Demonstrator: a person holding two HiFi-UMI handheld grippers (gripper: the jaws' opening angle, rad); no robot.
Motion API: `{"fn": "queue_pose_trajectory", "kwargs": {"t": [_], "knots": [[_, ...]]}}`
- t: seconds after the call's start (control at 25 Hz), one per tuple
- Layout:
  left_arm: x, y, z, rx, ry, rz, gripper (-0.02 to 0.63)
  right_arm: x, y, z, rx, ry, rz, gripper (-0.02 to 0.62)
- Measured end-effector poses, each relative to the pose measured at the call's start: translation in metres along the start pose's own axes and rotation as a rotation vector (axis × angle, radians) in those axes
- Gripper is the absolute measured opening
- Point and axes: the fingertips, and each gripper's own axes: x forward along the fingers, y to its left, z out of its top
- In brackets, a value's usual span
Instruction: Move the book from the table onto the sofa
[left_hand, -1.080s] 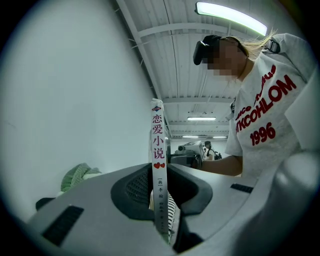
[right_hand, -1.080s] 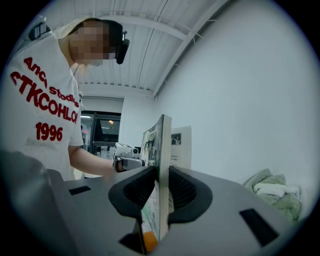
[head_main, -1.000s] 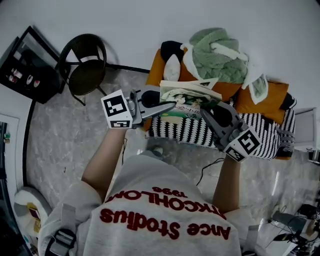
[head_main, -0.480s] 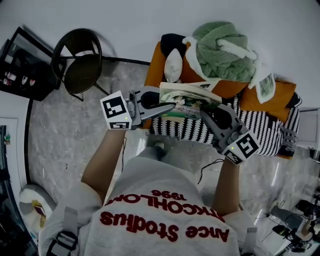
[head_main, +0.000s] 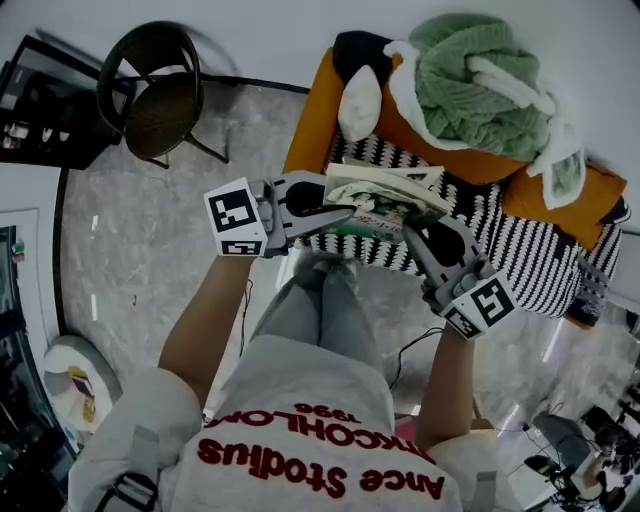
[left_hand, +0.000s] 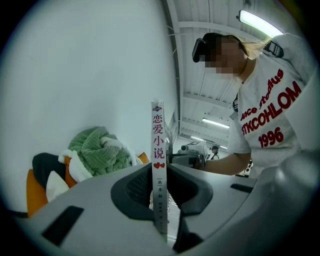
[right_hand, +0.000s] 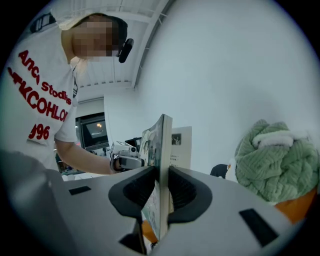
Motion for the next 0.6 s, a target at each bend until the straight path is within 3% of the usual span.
{"fn": "queue_pose_trajectory", "kwargs": {"t": [0.6], "knots": [[0.036,0.118,-0.245,-0.378,0.172,0.086,0.074,0.039,-0.105,-0.252,0.353,0.177,0.001,0.092]]}}
